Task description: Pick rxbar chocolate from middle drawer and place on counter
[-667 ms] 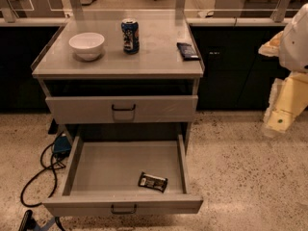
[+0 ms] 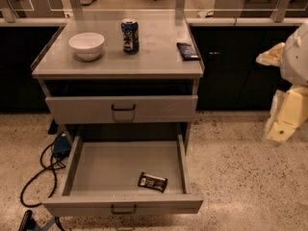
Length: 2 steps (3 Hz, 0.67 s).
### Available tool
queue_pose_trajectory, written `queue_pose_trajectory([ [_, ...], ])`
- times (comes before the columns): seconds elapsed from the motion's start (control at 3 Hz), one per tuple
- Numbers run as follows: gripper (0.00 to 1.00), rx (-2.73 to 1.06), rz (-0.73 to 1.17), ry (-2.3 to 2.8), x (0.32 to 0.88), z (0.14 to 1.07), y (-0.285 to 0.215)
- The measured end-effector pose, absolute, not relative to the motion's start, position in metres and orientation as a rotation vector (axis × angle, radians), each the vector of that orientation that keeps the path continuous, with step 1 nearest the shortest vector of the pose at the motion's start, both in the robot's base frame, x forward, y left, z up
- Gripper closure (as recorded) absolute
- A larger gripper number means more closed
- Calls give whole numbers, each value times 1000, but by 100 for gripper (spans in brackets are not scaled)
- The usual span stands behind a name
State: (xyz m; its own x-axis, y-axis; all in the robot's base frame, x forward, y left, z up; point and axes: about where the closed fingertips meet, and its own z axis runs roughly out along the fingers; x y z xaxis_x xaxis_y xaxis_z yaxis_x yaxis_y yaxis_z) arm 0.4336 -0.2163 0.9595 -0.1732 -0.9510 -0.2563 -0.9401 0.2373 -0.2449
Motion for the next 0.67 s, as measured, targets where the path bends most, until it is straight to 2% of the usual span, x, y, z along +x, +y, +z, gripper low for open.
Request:
queue_pose_trajectory([
  [0.33,0,-1730,156,2085,425,886,-222],
  [0.67,0,-1594,443,2026,408,772,-224],
])
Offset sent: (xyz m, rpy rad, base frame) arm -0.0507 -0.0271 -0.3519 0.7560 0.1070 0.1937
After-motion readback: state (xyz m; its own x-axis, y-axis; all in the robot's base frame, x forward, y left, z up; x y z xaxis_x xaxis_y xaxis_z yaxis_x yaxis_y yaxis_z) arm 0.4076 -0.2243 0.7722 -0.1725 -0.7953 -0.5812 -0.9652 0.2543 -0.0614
